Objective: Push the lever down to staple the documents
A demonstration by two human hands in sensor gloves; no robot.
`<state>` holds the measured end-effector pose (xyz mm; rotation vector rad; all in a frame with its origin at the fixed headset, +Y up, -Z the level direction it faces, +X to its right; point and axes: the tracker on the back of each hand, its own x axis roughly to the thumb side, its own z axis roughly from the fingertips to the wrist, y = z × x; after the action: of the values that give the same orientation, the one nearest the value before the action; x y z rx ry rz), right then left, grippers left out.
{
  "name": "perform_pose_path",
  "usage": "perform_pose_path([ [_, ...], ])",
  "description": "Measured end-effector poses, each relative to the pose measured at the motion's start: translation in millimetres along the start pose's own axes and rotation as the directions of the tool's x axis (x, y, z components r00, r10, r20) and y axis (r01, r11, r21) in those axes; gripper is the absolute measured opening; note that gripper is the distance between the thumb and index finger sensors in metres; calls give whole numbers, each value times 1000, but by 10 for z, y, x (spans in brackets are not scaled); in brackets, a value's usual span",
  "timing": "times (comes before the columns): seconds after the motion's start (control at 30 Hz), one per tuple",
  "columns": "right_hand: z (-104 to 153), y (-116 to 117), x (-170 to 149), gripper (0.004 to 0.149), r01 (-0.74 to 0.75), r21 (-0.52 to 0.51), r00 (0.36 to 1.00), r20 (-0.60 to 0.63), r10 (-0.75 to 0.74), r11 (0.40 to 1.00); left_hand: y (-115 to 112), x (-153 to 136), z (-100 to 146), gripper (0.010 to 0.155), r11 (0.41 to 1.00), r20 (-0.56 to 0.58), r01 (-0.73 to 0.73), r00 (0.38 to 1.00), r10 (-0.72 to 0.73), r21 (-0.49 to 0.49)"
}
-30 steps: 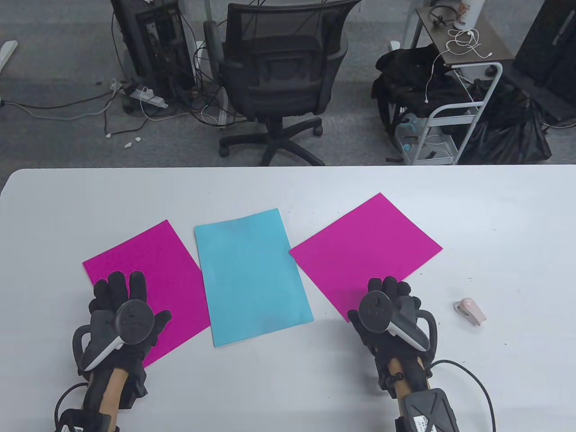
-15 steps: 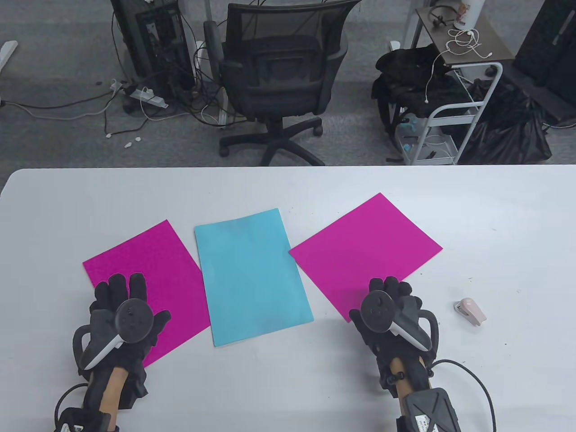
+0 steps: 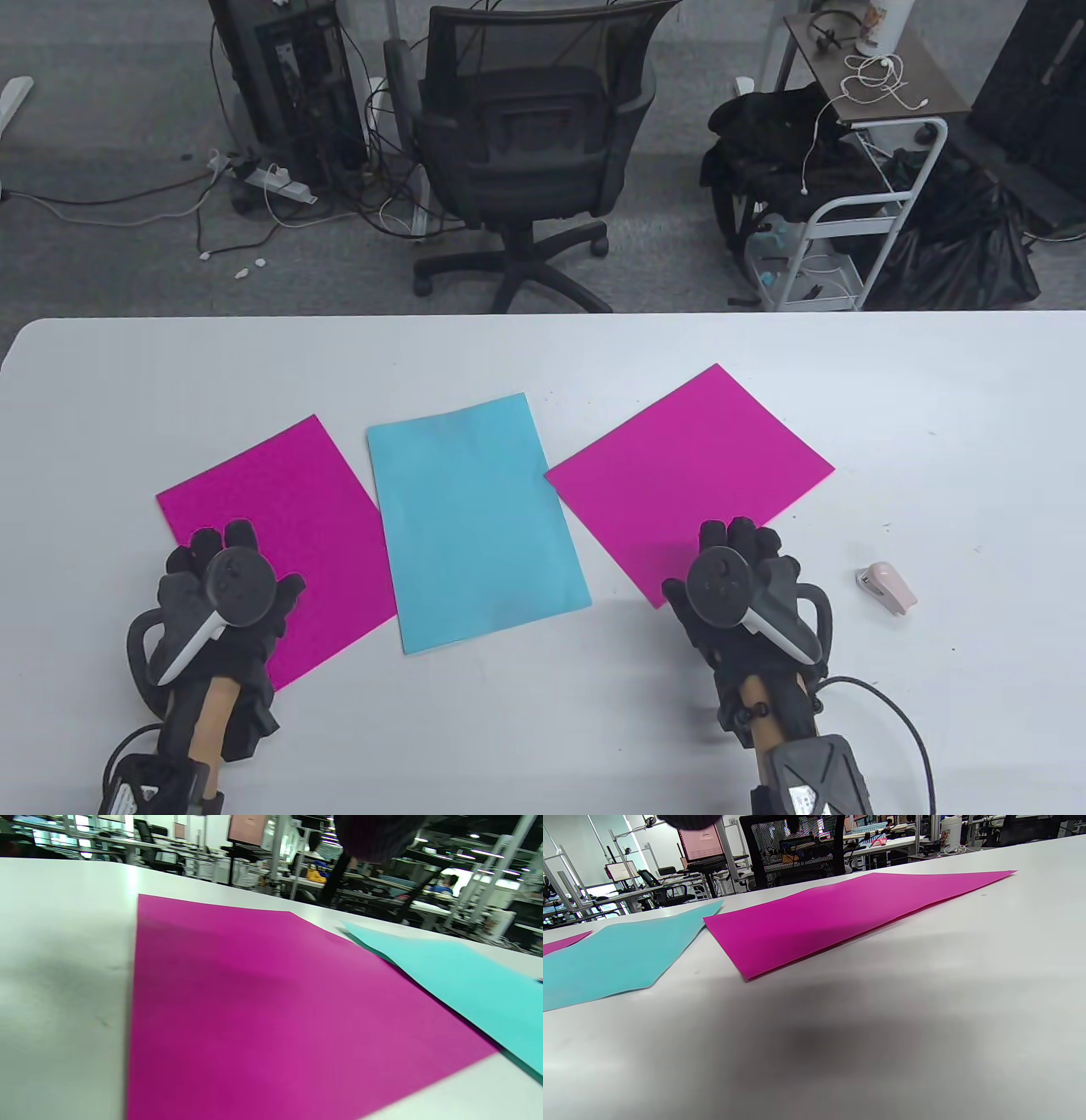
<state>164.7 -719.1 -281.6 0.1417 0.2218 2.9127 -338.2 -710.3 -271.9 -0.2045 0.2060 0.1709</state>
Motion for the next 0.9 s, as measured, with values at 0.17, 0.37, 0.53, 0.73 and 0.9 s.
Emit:
perform_pose_path([
  [0.17, -7, -10, -20, 85, 7, 0, 1000, -3, -7, 1000, 61, -107, -89, 85, 999, -167, -35, 985, 34, -3],
  [0.37, -14, -21, -42, 85, 16, -2, 1000, -7, -16, 1000, -2, -190, -271, 86, 994, -337, -30, 941, -6, -102],
  [0.53, -12, -25, -47, 85, 21, -1, 1000, -8, -21, 1000, -86, -205, -431, 87, 988, -407, -51, 913, -12, -143],
  [0.73, -27, -34, -63, 85, 18, -1, 1000, -14, -18, 1000, -270, -190, -579, 88, 976, -426, -35, 902, -61, -214],
  [0.9, -80, -16, -93, 85, 7, 14, 999, -31, -7, 1000, -303, -125, -601, 85, 982, -416, 19, 904, -97, -187],
])
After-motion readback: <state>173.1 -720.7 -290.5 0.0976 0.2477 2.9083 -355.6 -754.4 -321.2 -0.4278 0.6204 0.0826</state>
